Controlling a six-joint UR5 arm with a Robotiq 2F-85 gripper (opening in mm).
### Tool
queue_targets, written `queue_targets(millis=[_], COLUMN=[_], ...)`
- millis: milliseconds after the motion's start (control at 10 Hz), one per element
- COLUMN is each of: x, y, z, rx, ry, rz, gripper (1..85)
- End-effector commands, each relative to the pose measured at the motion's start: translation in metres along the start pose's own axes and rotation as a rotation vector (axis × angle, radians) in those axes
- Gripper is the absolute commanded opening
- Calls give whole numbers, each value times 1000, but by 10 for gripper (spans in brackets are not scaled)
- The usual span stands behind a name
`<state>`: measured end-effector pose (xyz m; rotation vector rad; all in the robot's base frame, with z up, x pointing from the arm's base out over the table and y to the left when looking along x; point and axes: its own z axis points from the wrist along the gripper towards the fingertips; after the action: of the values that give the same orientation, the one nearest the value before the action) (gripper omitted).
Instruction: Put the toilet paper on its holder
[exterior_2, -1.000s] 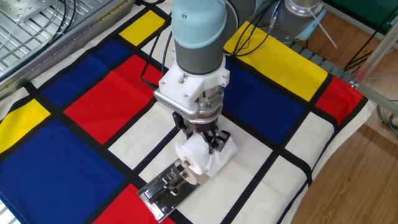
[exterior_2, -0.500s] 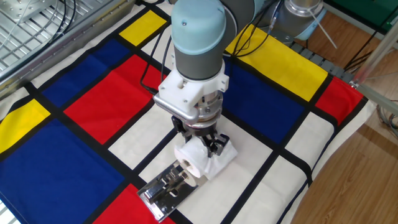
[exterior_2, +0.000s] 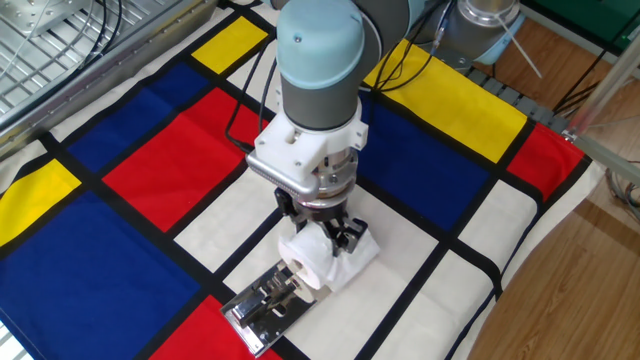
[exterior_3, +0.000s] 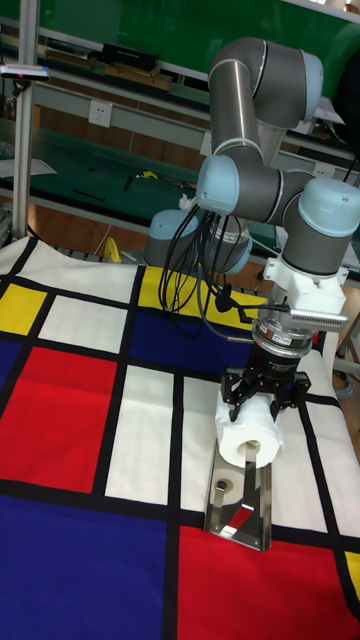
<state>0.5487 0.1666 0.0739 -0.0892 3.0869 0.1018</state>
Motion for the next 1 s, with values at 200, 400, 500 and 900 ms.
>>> queue_targets(millis=[200, 400, 500, 900], x=[9, 11, 12, 8], y=[-2, -2, -1, 2], z=[-1, -1, -1, -15], rx=[6, 3, 2, 2], ry=[39, 43, 49, 86], rz=[8, 5, 3, 13], gripper=[10, 10, 10, 10])
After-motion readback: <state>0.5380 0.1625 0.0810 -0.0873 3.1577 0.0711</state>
